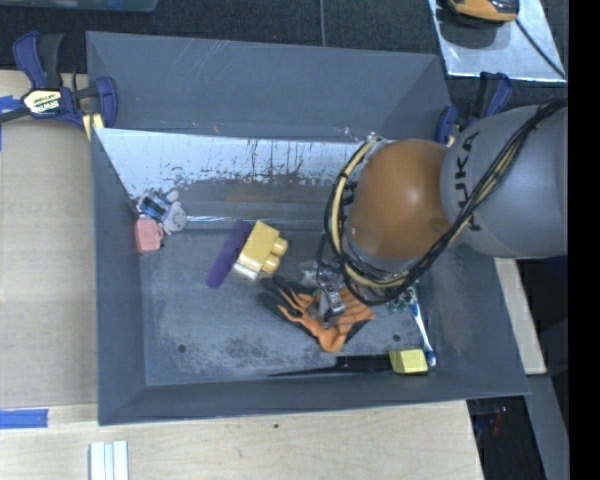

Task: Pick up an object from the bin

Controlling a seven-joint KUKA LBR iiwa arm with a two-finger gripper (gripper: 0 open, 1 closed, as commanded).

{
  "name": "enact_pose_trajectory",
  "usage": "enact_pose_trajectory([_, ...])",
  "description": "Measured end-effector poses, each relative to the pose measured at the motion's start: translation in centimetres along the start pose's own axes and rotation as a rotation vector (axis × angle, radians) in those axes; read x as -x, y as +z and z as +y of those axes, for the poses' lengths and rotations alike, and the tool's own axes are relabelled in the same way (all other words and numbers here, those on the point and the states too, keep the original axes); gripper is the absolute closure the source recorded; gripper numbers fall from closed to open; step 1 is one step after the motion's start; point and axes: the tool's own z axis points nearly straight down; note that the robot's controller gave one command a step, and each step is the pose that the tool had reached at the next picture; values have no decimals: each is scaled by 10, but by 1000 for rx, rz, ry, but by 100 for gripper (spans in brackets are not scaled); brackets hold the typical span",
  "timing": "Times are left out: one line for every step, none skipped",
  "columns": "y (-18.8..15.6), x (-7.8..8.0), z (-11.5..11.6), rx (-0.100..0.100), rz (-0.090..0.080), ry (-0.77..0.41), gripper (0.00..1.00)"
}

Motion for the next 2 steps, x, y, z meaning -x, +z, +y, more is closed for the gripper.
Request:
enact_pose_trajectory([0,0,0,0,0,1,100])
enact_pose_trajectory([-15,0,0,-1,-1,2,100])
